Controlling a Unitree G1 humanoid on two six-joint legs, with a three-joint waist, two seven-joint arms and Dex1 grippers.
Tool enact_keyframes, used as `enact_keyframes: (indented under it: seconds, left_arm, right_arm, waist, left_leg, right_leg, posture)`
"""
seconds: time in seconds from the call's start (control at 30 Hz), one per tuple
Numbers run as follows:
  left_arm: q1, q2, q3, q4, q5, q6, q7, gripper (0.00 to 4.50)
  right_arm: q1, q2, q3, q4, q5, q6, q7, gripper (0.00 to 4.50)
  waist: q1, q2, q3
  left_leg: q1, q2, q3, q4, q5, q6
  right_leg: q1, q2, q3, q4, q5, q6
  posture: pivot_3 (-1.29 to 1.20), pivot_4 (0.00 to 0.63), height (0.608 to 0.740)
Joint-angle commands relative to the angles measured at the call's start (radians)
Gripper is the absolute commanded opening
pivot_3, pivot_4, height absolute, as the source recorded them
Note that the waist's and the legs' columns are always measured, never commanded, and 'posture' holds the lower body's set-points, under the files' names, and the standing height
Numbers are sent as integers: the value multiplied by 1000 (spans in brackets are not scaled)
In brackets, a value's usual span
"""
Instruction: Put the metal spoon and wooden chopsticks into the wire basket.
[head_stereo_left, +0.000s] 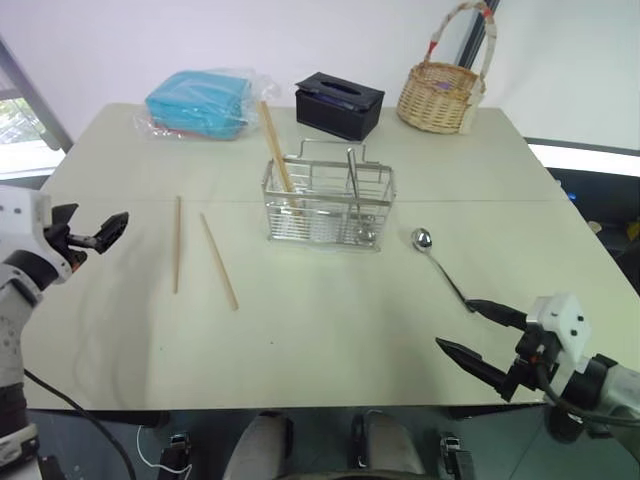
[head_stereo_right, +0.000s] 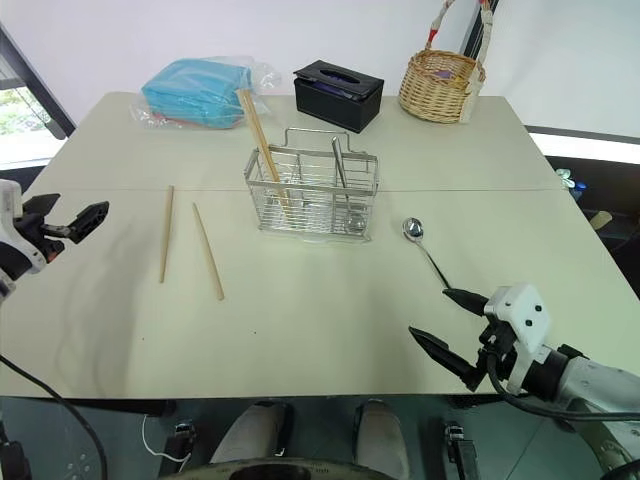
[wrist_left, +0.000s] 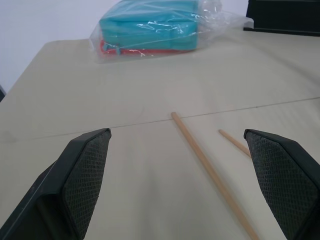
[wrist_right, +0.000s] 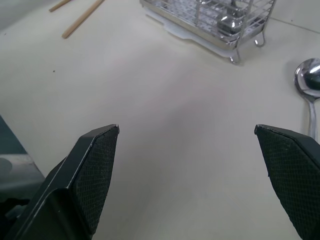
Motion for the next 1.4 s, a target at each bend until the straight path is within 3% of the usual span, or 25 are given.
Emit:
enact_keyframes:
  seconds: [0.03, 0.4, 0.6, 0.77, 1.07, 1.2, 1.4]
  left_arm:
    - [-18, 29, -14, 0, 44, -43, 15, 4500]
    - [-45, 15, 2, -9, 34, -21, 59, 4500]
    - [-50, 14, 7, -95, -1, 31, 67, 4500]
    - [-66, 45, 25, -238, -146, 174, 17, 4500]
    - [-79, 221, -94, -488, -439, 345, -266, 4500]
    - [-103, 276, -171, -541, -500, 347, -363, 4500]
    - [-225, 258, -301, -508, -474, 322, -367, 4500]
  right_arm:
    - [-5, 6, -9, -25, 10, -19, 1, 4463]
    - [-73, -5, -18, 13, 25, -8, -12, 4463]
    - [-201, -51, -25, 85, 40, 39, -34, 4463]
    - [-405, -159, -14, 188, 58, 159, -82, 4463]
    - [-687, -249, 221, 362, -50, 253, -93, 4463]
    - [-739, -216, 331, 459, -140, 232, -112, 4463]
    - [-813, -107, 415, 620, -236, 222, -173, 4463]
  waist:
    - [0, 0, 0]
    - [-1, 0, 0]
    - [0, 0, 0]
    - [0, 0, 0]
    - [-2, 2, 1]
    - [-2, 3, 2]
    - [-3, 3, 2]
  left_leg:
    - [0, 0, 0, 0, 0, 0]
    - [-1, 0, 0, 0, 1, 2]
    - [0, 0, 0, 1, 1, 2]
    - [-1, -1, 0, 1, 2, 3]
    - [-1, -1, 1, 0, 2, 3]
    - [-2, -1, 1, 0, 2, 3]
    - [-1, -1, 1, 1, 2, 4]
  right_leg:
    - [0, 0, 0, 0, 0, 0]
    - [0, 0, 0, 0, 0, 0]
    - [0, 0, 0, 0, 0, 0]
    - [0, 0, 0, 0, 0, 0]
    - [-1, -1, -2, -1, 0, -1]
    - [-1, -1, -3, -1, 0, -1]
    - [0, 1, -3, -1, 1, -2]
  posture:
    - [0, 150, 661]
    - [0, 150, 661]
    - [0, 150, 661]
    - [0, 150, 661]
    - [0, 150, 661]
    - [0, 150, 661]
    - [0, 150, 661]
